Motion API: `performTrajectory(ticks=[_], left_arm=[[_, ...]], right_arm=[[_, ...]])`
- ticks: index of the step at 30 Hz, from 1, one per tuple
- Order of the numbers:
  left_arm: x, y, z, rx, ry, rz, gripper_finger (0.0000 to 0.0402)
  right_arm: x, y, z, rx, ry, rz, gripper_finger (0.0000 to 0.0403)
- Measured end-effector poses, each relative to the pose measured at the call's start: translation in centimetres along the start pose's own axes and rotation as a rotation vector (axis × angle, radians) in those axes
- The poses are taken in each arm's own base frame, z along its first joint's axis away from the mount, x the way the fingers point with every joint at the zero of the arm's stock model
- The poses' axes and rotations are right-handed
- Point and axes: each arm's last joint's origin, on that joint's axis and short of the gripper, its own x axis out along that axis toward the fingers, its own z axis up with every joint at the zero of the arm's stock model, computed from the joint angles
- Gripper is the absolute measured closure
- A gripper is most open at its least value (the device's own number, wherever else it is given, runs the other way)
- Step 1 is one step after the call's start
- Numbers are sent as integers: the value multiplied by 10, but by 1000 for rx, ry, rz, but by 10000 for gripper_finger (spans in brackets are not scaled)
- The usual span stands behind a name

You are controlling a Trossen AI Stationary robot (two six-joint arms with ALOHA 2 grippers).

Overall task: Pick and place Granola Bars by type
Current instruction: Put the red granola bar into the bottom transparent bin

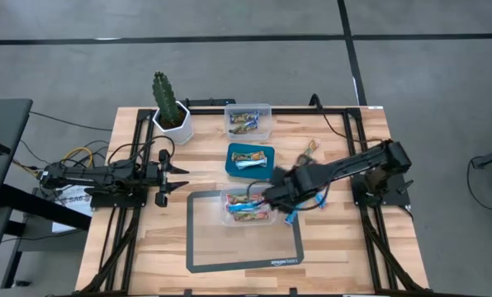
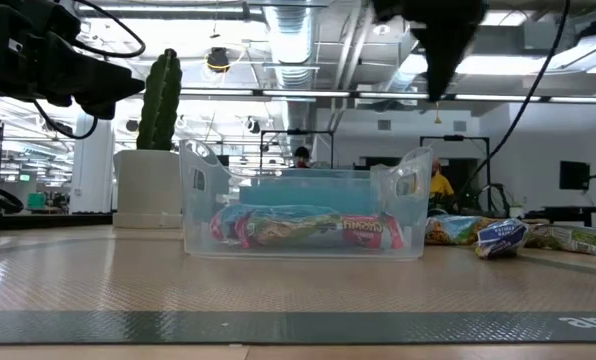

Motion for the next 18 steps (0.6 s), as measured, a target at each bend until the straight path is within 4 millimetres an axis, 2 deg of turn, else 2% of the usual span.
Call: performTrajectory(ticks=[6, 18], left_arm=[[0, 0, 0, 0, 0, 0, 248], [0, 0, 0, 0, 0, 0, 248]], right_arm=[[4, -26, -23, 154, 20, -16, 241], [69, -48, -66, 331, 143, 178, 240]])
